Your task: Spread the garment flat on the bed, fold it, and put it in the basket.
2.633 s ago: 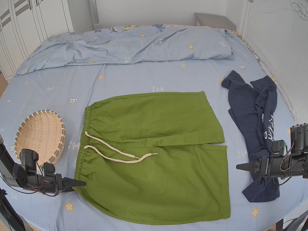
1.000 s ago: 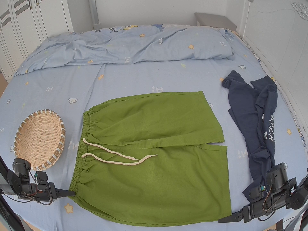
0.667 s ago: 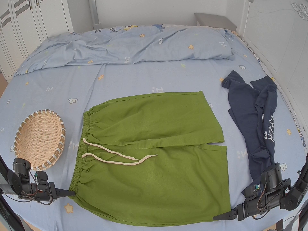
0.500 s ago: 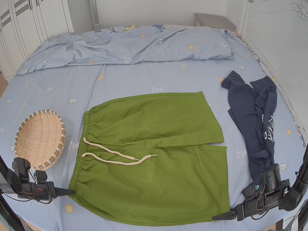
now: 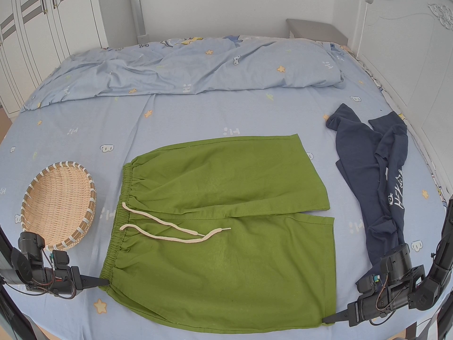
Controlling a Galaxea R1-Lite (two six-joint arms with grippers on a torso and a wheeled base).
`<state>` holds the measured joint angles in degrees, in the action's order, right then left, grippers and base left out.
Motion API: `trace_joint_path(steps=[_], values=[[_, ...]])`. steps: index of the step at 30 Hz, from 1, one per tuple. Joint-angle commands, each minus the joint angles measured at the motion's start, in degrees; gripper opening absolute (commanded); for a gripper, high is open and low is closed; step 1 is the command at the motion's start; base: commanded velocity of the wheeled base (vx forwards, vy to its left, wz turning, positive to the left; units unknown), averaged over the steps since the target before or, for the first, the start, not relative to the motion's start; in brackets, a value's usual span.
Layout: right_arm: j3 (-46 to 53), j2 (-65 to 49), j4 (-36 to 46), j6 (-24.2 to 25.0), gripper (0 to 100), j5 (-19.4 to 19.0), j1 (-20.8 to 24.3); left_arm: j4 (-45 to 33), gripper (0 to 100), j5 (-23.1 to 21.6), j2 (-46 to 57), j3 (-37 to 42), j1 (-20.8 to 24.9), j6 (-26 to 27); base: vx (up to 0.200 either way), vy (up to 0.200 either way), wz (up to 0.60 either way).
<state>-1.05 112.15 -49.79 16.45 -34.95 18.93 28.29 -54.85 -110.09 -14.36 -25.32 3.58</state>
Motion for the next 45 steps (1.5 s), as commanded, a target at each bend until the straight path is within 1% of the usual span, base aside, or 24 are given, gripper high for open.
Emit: trace_joint_path(steps=[1,5,8,11,13,15,19,23,28,30,32,34,35,36,37,38,39,40,42,45], values=[[0.52,0.08,-0.14,-0.01,0,-0.21,-0.04,0.01,0,0.0,-0.3,0.03,-0.08,0.02,0.0,0.0,0.0],[1.05,-0.18,0.13,-0.01,0,-0.21,-0.12,-0.26,0,0.0,-0.3,0.12,-0.08,-0.07,0.0,0.0,0.0],[1.05,-2.91,4.26,0.25,0,-0.12,-0.12,-0.7,0,0.09,-0.12,0.47,0.18,-0.33,0.0,0.0,0.0],[1.05,-8.44,10.41,0.08,0,0.06,-0.47,-0.96,0,0.44,0.41,1.62,-0.17,-0.68,0.0,0.0,0.0],[1.05,-10.02,11.73,0.08,0,0.06,-0.56,-1.05,0,0.62,0.41,2.23,-0.52,-0.68,0.0,0.0,0.0],[1.05,-14.07,16.74,-0.01,0,0.06,-0.21,-0.96,0,0.97,0.67,4.87,-3.95,-0.33,0.0,0.0,0.0],[1.05,-17.14,22.63,-0.54,0,-0.21,-0.47,-0.61,0,2.11,2.34,7.86,-5.35,0.02,0.0,0.0,0.0],[1.05,-17.85,23.95,-0.45,0,-0.21,-0.39,-0.7,0,4.13,2.78,9.44,-5.53,0.2,0.0,0.0,0.0],[1.05,-18.02,23.07,-0.27,0,-0.21,-0.47,-0.87,0,4.66,3.04,9.7,-5.44,0.2,0.0,0.0,0.0],[-0.53,-19.6,22.98,0.43,0,-0.12,-0.74,-2.1,0,4.75,5.59,8.74,-4.48,-0.86,0.0,0.0,0.0],[-3.17,-22.24,24.47,1.48,0,0.06,-1.62,-6.32,0,4.75,8.67,6.63,-3.68,-2.18,0.0,0.0,0.0],[-5.98,-24.61,26.93,3.59,0,0.32,-1.62,-13.62,0,4.75,12.1,2.67,-2.1,-4.29,0.0,0.0,0.0],[-5.98,-24.61,26.93,3.59,0,0.32,-1.62,-13.62,0,4.75,12.1,2.67,-2.1,-4.29,0.0,0.0,0.0],[-9.23,-26.37,30.45,4.82,0,0.41,-1.79,-20.65,0,4.75,15.08,-1.11,-1.4,-5.87,0.0,0.0,0.0],[-14.51,-28.57,37.22,5.0,0,0.41,-1.88,-30.67,0,4.75,18.51,-6.91,-1.22,-6.48,0.0,0.0,0.0],[-14.95,-28.75,37.92,5.0,0,0.41,-1.79,-31.55,0,4.66,18.77,-7.35,-1.22,-6.4,0.0,0.0,0.0],[-20.92,-30.42,45.74,4.74,0,0.32,-2.06,-40.95,0,4.48,21.06,-13.15,-1.14,-6.31,0.0,0.0,0.0],[-24.35,-31.12,49.79,4.65,0,0.32,-2.41,-45.96,0,4.13,21.68,-16.84,-1.14,-6.31,0.0,0.0,0.0],[-30.15,-31.65,55.24,4.21,0,-0.12,-3.11,-53.26,0,3.87,21.76,-22.73,-1.05,-6.22,0.0,0.0,0.0],[-38.15,-31.03,59.98,4.03,0,-0.12,-4.25,-60.29,0,3.78,21.15,-30.38,0.01,-6.4,0.0,0.0,0.0]])
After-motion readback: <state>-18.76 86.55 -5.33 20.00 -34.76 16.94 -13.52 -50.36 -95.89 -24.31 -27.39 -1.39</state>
